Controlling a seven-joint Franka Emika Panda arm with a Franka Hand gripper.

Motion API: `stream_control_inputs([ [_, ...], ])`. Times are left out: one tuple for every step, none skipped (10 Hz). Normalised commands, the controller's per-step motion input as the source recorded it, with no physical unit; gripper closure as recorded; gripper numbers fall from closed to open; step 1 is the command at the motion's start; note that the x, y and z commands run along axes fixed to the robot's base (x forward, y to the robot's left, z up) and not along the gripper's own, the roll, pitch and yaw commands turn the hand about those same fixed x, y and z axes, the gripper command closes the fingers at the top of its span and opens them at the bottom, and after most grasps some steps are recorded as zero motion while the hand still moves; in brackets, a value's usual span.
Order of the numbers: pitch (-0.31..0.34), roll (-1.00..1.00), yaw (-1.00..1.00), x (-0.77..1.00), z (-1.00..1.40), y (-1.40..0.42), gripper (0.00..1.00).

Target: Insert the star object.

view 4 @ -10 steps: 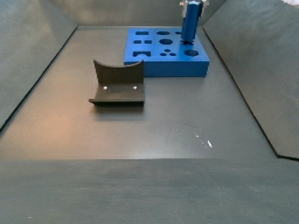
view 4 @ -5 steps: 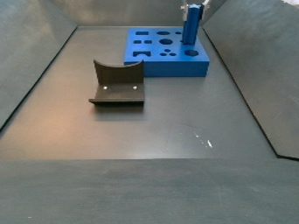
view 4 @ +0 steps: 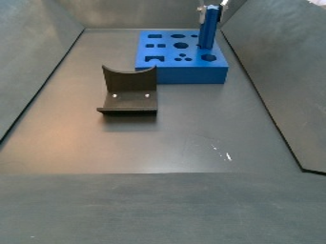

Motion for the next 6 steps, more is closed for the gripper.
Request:
stream_control_inputs([
  [0.016, 0.06, 0.16, 0.25, -0.8, 0.0, 1.0],
  [0.034, 0.0, 0.15, 0.34, -0.87, 0.0, 1.0],
  [0.067, 0.0, 0.15, 0.28, -0.89, 0.0, 1.0],
  [0.05, 0.0, 0.12, 0.12, -0.87, -0.01, 1.0],
  [0.011, 0.0, 0.08, 0.0, -0.8, -0.09, 1.0],
  [0.0, 0.06, 0.22, -0.13, -0.63, -0.18, 1.0],
])
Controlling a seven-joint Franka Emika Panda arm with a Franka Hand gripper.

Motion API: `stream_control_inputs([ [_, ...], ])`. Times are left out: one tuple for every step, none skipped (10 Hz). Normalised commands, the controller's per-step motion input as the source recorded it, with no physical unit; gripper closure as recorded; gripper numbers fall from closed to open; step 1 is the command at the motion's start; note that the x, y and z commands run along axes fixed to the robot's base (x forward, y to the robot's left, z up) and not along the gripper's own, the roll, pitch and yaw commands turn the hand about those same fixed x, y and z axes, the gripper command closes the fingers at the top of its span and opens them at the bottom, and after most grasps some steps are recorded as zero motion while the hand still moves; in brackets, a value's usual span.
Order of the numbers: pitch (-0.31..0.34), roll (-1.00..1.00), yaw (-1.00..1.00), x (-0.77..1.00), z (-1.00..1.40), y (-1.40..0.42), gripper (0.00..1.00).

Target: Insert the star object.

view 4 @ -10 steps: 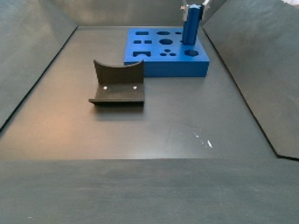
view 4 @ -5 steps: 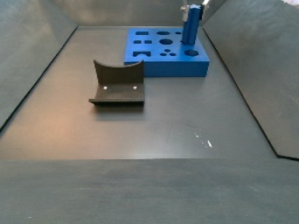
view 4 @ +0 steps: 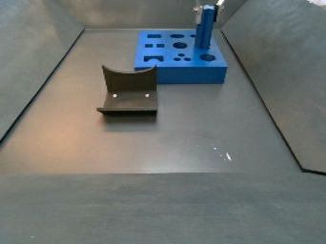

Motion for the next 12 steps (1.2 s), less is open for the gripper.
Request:
stream_control_inputs([
  [0.011, 0.0, 0.17, -0.07, -0.57, -0.19, 1.0],
  [0.039, -0.07, 0.07, 0.0, -0.6, -0.15, 1.0],
  [0.043, -0.08, 0.0, 0.1, -0.7, -0.07, 1.0],
  [0.049, -0.04, 0.0, 0.18, -0.85, 0.0, 1.0],
  [0.009, 0.0, -0.03, 0.12, -1.0, 0.0, 1.0],
  [0.0, 0.0, -0.03, 0.15, -1.0, 0.0, 1.0],
  [0.0, 0.01, 0.0, 0.11, -1.0, 0.0, 1.0],
  [0.0, 0.01, 0.0, 0.07, -1.0, 0.0, 1.0],
  [-0.006, 0.04, 0.0, 0.0, -1.0, 0.0, 1.0],
  [-0.05, 0.04, 0.0, 0.0, -1.0, 0.0, 1.0],
  [-0.141, -0.08, 0.0, -0.13, -0.41, 0.0, 1.0],
  [0.0, 0.0, 0.0, 0.0, 0.0, 0.0, 1.0],
])
